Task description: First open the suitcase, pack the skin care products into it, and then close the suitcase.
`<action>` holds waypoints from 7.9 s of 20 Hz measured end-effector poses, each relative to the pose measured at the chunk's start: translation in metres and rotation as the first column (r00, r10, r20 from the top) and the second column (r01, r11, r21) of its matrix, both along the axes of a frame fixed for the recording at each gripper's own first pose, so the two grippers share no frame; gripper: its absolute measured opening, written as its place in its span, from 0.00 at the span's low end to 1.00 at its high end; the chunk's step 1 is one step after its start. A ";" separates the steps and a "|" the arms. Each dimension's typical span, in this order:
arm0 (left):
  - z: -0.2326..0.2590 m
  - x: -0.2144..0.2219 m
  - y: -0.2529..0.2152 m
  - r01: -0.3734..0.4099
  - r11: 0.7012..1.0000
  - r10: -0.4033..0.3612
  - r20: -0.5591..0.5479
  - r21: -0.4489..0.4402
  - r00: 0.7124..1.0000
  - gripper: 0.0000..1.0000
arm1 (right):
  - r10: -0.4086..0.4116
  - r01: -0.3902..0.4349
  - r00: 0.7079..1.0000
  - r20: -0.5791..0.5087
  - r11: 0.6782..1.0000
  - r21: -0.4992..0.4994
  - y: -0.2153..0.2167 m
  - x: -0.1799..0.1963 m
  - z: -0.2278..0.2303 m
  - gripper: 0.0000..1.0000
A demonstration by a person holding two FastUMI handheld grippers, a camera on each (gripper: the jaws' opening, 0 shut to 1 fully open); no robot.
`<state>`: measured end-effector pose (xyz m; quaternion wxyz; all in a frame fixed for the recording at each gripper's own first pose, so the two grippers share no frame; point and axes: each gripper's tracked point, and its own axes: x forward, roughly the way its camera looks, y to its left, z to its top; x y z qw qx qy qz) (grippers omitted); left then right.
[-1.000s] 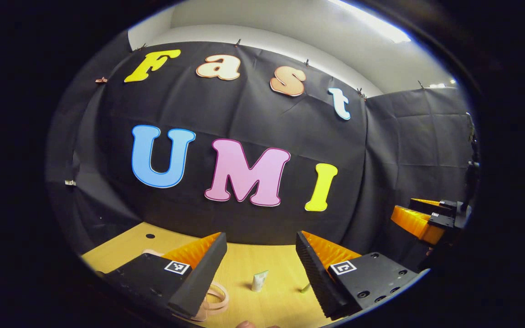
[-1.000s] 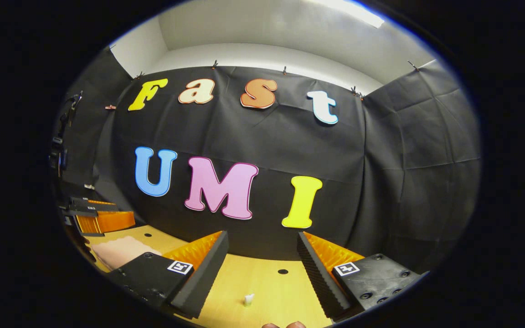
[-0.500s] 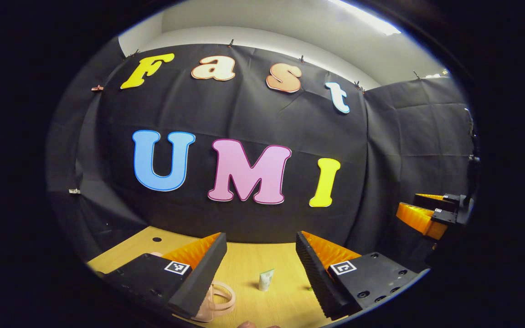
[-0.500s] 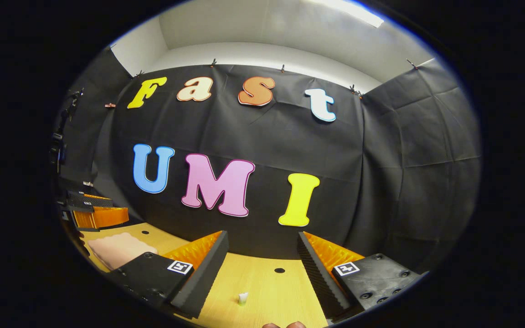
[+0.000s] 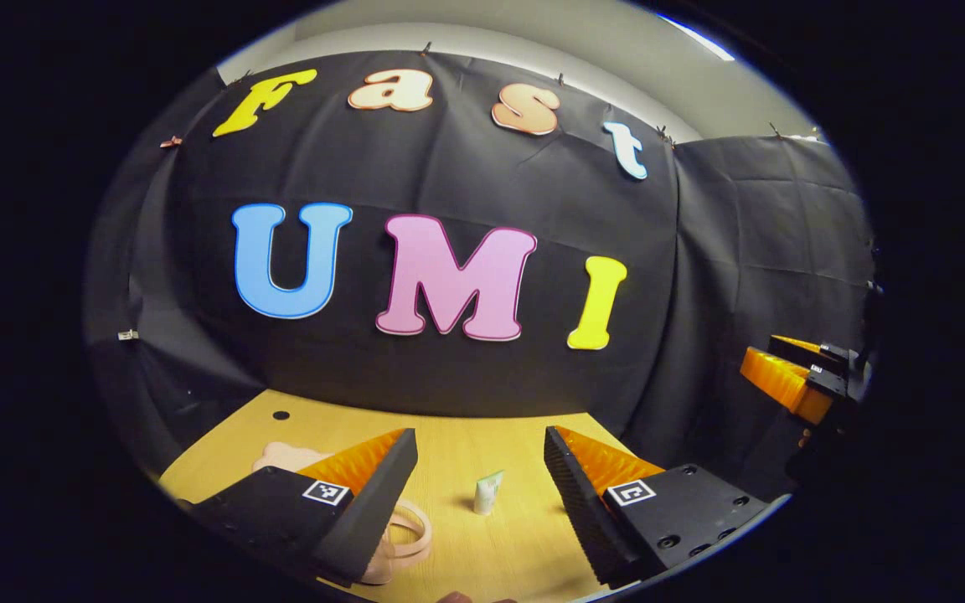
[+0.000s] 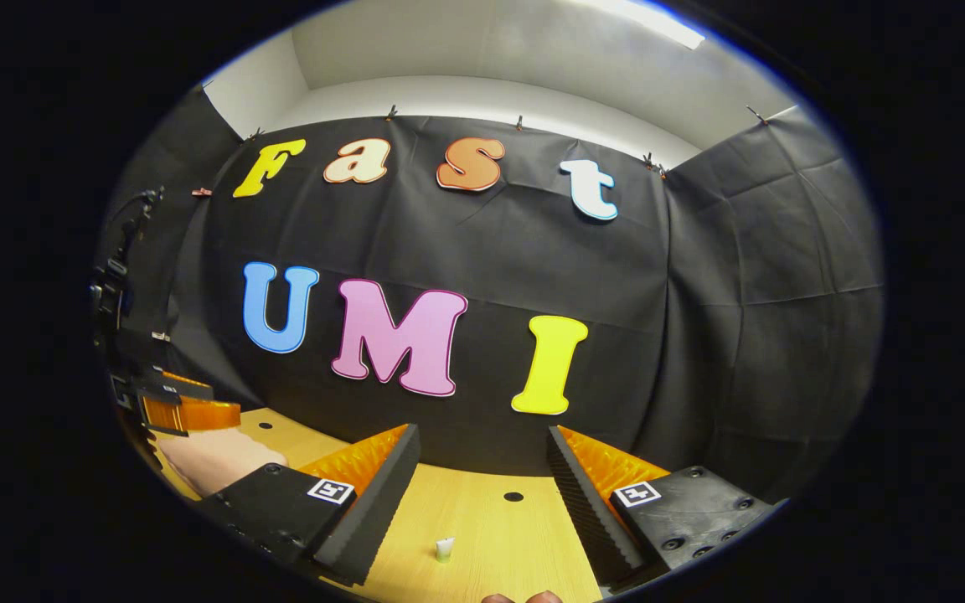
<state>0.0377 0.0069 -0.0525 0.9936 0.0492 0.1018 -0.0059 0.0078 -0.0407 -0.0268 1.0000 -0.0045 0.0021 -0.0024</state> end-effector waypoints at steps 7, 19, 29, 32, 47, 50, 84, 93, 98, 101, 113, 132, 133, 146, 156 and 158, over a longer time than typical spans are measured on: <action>-0.128 0.038 0.024 -0.064 0.987 -0.013 -0.474 -0.146 0.881 0.96 | -0.013 0.014 1.000 -0.017 1.000 0.019 -0.012 -0.007 -0.012 0.96; -0.269 0.074 0.088 -0.245 0.968 0.182 -0.810 0.048 0.557 0.97 | -0.168 0.171 0.979 -0.112 0.985 0.017 -0.086 -0.036 -0.046 0.96; -0.303 0.095 0.108 -0.228 0.971 0.183 -0.835 0.071 0.518 0.66 | -0.171 0.177 0.971 -0.165 0.984 0.024 -0.102 -0.027 -0.066 0.96; -0.297 0.096 0.112 -0.276 0.961 0.181 -0.817 0.028 0.548 0.19 | -0.151 0.159 0.975 -0.163 0.987 0.033 -0.102 -0.019 -0.069 0.96; -0.055 0.064 0.206 -0.300 0.944 0.324 -0.567 0.138 0.757 0.14 | 0.073 -0.062 0.989 -0.132 0.995 0.084 -0.058 0.036 -0.084 0.96; -0.001 0.054 0.275 -0.373 0.908 0.418 -0.444 0.190 0.792 0.14 | 0.094 -0.080 0.985 -0.146 0.992 0.097 -0.033 0.047 -0.084 0.97; -0.025 0.035 0.640 -0.489 0.821 0.556 -0.217 0.295 0.802 0.98 | -0.179 0.212 0.939 -0.293 0.974 0.084 0.094 0.089 -0.098 0.96; 0.116 0.113 0.290 -0.030 0.993 0.016 0.129 0.113 0.992 0.99 | -0.118 0.122 0.976 -0.184 0.992 0.014 0.075 0.101 -0.075 0.96; 0.057 0.144 0.090 0.286 0.949 -0.288 -0.011 0.134 0.958 0.99 | -0.001 0.003 0.983 -0.185 1.000 0.006 0.079 0.105 -0.089 0.96; -0.004 0.155 0.029 0.403 0.908 -0.382 -0.163 0.120 0.910 0.98 | 0.057 -0.051 0.980 -0.188 0.998 0.038 0.082 0.103 -0.095 0.96; -0.232 0.225 0.016 0.252 0.968 -0.216 -0.550 -0.009 0.807 0.96 | 0.117 -0.097 0.944 -0.307 0.992 0.081 0.048 0.095 -0.171 0.96; -0.151 0.172 0.007 0.302 0.952 -0.215 -0.609 0.043 0.763 0.45 | 0.269 -0.038 0.606 -0.749 0.950 0.311 0.070 0.101 -0.456 0.55; -0.139 0.158 0.019 0.277 0.960 -0.189 -0.609 0.053 0.770 0.45 | 0.269 -0.032 0.623 -0.735 0.947 0.319 0.070 0.103 -0.453 0.34; -0.174 -0.003 0.311 -0.225 0.962 0.231 -0.903 0.156 0.361 0.45 | 0.399 -0.248 0.715 -0.574 0.912 0.326 0.159 0.049 -0.289 0.26; -0.222 -0.006 0.364 -0.170 0.966 0.233 -0.944 0.196 0.235 0.52 | 0.455 -0.353 0.648 -0.611 0.890 0.289 0.293 0.014 -0.250 0.26; -0.208 -0.005 0.359 -0.138 0.977 0.195 -0.933 0.160 0.301 0.53 | 0.482 -0.384 0.634 -0.604 0.875 0.296 0.327 0.018 -0.242 0.26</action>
